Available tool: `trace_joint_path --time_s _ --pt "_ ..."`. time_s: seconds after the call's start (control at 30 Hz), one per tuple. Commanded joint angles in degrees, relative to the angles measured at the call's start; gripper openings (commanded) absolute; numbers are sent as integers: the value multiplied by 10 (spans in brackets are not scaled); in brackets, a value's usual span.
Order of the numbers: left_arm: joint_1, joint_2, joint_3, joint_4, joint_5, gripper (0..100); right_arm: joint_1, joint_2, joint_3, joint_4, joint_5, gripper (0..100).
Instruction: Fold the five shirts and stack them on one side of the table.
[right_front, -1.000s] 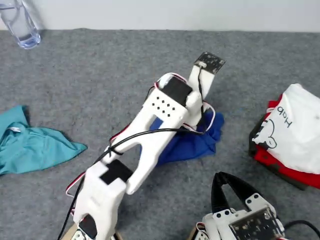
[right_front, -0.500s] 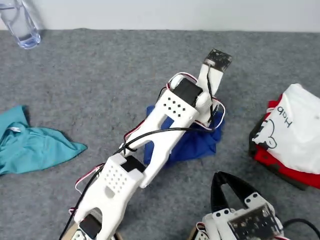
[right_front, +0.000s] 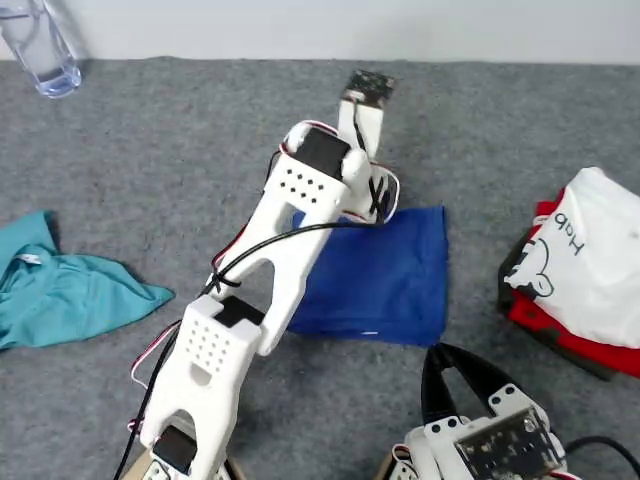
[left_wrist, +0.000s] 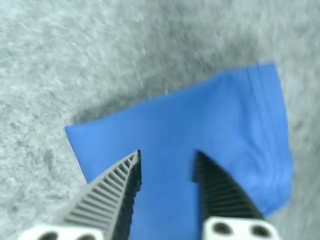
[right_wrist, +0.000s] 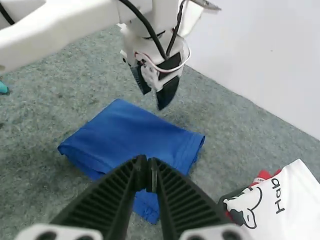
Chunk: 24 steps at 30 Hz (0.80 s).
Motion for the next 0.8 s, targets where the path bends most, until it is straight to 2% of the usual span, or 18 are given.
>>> trace_joint_path --time_s 0.0,0.33,0.67,0.77 --pt "22 -69 85 17 -32 10 -2 4 0 23 -1 11" --pt "124 -137 344 -4 -40 13 -2 4 0 22 -3 11" --pt "133 -146 407 -8 -40 13 -1 7 0 22 -4 12" --pt "96 -196 406 -8 -51 13 -1 8 -2 22 -4 12"
